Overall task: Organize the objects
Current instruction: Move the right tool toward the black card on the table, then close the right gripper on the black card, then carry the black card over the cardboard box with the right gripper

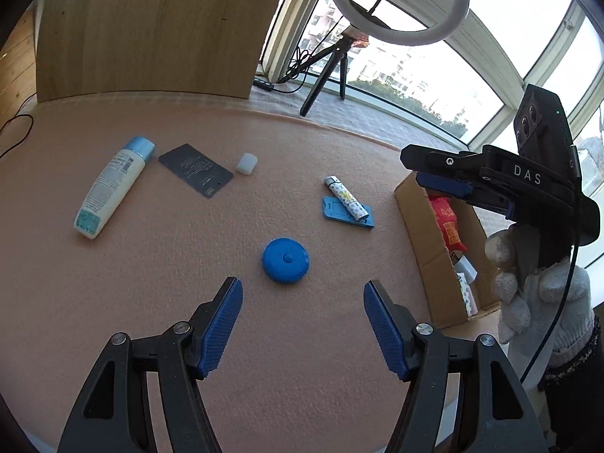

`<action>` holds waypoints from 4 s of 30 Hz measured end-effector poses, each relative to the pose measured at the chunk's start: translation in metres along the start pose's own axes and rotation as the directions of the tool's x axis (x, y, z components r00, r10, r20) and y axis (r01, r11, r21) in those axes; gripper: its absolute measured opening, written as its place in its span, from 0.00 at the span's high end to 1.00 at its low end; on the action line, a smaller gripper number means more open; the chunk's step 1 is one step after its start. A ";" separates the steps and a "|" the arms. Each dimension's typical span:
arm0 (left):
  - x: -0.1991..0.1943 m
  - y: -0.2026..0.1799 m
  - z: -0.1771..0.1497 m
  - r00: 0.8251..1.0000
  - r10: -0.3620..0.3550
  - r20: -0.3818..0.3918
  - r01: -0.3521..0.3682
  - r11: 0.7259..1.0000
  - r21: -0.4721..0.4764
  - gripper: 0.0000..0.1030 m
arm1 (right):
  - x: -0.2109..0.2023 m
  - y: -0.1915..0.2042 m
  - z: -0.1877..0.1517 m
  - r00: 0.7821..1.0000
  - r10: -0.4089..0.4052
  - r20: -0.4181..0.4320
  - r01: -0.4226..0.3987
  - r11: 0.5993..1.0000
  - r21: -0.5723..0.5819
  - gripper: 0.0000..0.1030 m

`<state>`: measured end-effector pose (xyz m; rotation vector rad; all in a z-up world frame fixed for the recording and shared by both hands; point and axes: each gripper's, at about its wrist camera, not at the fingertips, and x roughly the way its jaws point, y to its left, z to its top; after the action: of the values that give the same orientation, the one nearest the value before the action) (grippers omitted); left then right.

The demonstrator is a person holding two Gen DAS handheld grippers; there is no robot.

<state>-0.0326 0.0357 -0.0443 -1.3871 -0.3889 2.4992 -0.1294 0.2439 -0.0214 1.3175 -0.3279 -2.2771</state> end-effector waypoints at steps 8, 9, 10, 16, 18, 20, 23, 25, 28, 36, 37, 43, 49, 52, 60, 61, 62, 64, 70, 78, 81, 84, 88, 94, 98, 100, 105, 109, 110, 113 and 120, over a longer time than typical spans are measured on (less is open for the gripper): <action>-0.027 0.055 -0.012 0.998 0.052 0.026 -0.049 0.995 -0.090 0.32 | 0.061 0.053 0.026 0.998 -0.011 -0.055 0.004 0.993 -0.118 0.37; -0.029 0.060 -0.013 0.998 0.055 0.028 -0.052 0.994 -0.098 0.32 | 0.069 0.057 0.029 0.998 -0.013 -0.067 0.004 0.992 -0.128 0.37; -0.030 0.064 -0.014 0.998 0.057 0.029 -0.054 0.993 -0.104 0.32 | 0.077 0.062 0.032 0.997 -0.013 -0.080 0.002 0.991 -0.137 0.37; -0.036 0.087 -0.023 0.997 0.076 0.024 -0.072 0.986 -0.147 0.32 | 0.126 0.077 0.043 0.987 -0.017 -0.162 -0.013 0.983 -0.182 0.37; -0.038 0.093 -0.026 0.996 0.086 0.020 -0.082 0.984 -0.157 0.32 | 0.141 0.078 0.045 0.982 -0.022 -0.187 -0.014 0.982 -0.189 0.37; -0.041 0.098 -0.029 0.995 0.097 0.019 -0.093 0.982 -0.165 0.32 | 0.156 0.078 0.046 0.977 -0.018 -0.212 -0.021 0.983 -0.181 0.37; -0.047 0.108 -0.033 0.994 0.112 0.019 -0.106 0.977 -0.182 0.32 | 0.174 0.078 0.050 0.971 -0.010 -0.240 -0.030 0.986 -0.164 0.37; -0.048 0.115 -0.035 0.993 0.117 0.016 -0.112 0.974 -0.198 0.32 | 0.184 0.078 0.052 0.967 -0.004 -0.255 -0.037 0.987 -0.156 0.37; -0.048 0.123 -0.036 0.992 0.123 0.014 -0.117 0.970 -0.214 0.32 | 0.198 0.079 0.054 0.963 -0.015 -0.270 -0.028 0.987 -0.157 0.37; -0.044 0.134 -0.038 0.992 0.129 0.010 -0.123 0.963 -0.238 0.32 | 0.222 0.079 0.061 0.957 -0.068 -0.282 0.010 0.979 -0.201 0.37; -0.043 0.135 -0.038 0.991 0.130 0.009 -0.124 0.963 -0.240 0.32 | 0.224 0.079 0.061 0.956 -0.079 -0.283 0.018 0.977 -0.211 0.37; -0.041 0.138 -0.040 0.990 0.139 0.002 -0.134 0.961 -0.243 0.32 | 0.237 0.077 0.062 0.949 -0.116 -0.292 0.049 0.973 -0.225 0.37; -0.041 0.139 -0.039 0.991 0.137 0.001 -0.132 0.960 -0.246 0.32 | 0.239 0.075 0.062 0.946 -0.110 -0.304 0.043 0.975 -0.220 0.37; -0.040 0.137 -0.038 0.991 0.133 0.001 -0.128 0.961 -0.244 0.32 | 0.239 0.076 0.060 0.941 -0.090 -0.325 0.021 0.977 -0.210 0.37; -0.039 0.133 -0.037 0.993 0.119 0.002 -0.115 0.963 -0.244 0.32 | 0.241 0.105 0.035 0.928 -0.219 -0.303 0.091 0.918 -0.386 0.37; -0.039 0.133 -0.037 0.993 0.120 0.001 -0.116 0.963 -0.244 0.32 | 0.241 0.107 0.033 0.925 -0.240 -0.293 0.107 0.908 -0.405 0.37; -0.039 0.133 -0.037 0.993 0.120 0.001 -0.116 0.962 -0.246 0.32 | 0.242 0.109 0.031 0.924 -0.256 -0.285 0.121 0.901 -0.417 0.38; -0.040 0.133 -0.038 0.993 0.119 0.003 -0.114 0.961 -0.250 0.32 | 0.242 0.112 0.028 0.921 -0.279 -0.272 0.140 0.889 -0.436 0.38; -0.042 0.129 -0.040 0.993 0.121 0.009 -0.115 0.961 -0.250 0.32 | 0.235 0.109 0.024 0.917 -0.302 -0.262 0.163 0.880 -0.446 0.54; -0.039 0.117 -0.039 0.993 0.121 0.009 -0.116 0.969 -0.220 0.32 | 0.213 0.102 0.002 0.924 -0.283 -0.257 0.153 0.890 -0.429 0.56; -0.038 0.107 -0.038 0.992 0.128 0.007 -0.125 0.972 -0.197 0.32 | 0.201 0.100 -0.010 0.928 -0.276 -0.251 0.152 0.894 -0.421 0.56; -0.038 0.098 -0.037 0.991 0.133 0.008 -0.130 0.976 -0.174 0.32 | 0.191 0.102 -0.018 0.936 -0.255 -0.243 0.144 0.907 -0.397 0.56; -0.038 0.084 -0.036 0.990 0.144 0.012 -0.141 0.980 -0.142 0.32 | 0.167 0.101 -0.026 0.948 -0.242 -0.208 0.148 0.911 -0.386 0.56; -0.035 0.062 -0.032 0.989 0.149 0.019 -0.147 0.985 -0.087 0.32 | 0.120 0.096 -0.033 0.963 -0.225 -0.148 0.157 0.915 -0.372 0.56; -0.030 0.046 -0.029 0.991 0.130 0.018 -0.129 0.990 -0.058 0.32 | 0.087 0.083 -0.038 0.972 -0.208 -0.113 0.161 0.931 -0.329 0.56; -0.026 0.038 -0.028 0.993 0.119 0.014 -0.119 0.992 -0.043 0.32 | 0.068 0.074 -0.041 0.973 -0.210 -0.092 0.172 0.935 -0.310 0.56; -0.015 0.018 -0.026 0.996 0.091 0.000 -0.091 0.996 -0.009 0.32 | 0.022 0.045 -0.049 0.970 -0.241 -0.039 0.223 0.940 -0.258 0.56; -0.004 0.004 -0.024 0.998 0.066 -0.013 -0.066 0.998 0.017 0.32 | -0.012 0.018 -0.059 0.959 -0.284 -0.004 0.277 0.939 -0.205 0.56; -0.001 -0.001 -0.024 0.998 0.060 -0.017 -0.060 0.998 0.024 0.32 | -0.020 0.009 -0.061 0.955 -0.296 0.002 0.291 0.938 -0.189 0.56; 0.008 -0.011 -0.023 0.999 0.045 -0.030 -0.043 0.998 0.042 0.32 | -0.042 -0.017 -0.068 0.944 -0.330 0.009 0.328 0.935 -0.131 0.56; 0.026 -0.031 -0.023 0.998 0.019 -0.060 -0.015 0.997 0.074 0.32 | -0.082 -0.079 -0.082 0.906 -0.423 0.008 0.423 0.906 -0.006 0.56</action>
<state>-0.0234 0.0761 -0.0655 -1.4395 -0.2706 2.4515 -0.0475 0.3563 -0.0363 1.4941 -0.0313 -2.6312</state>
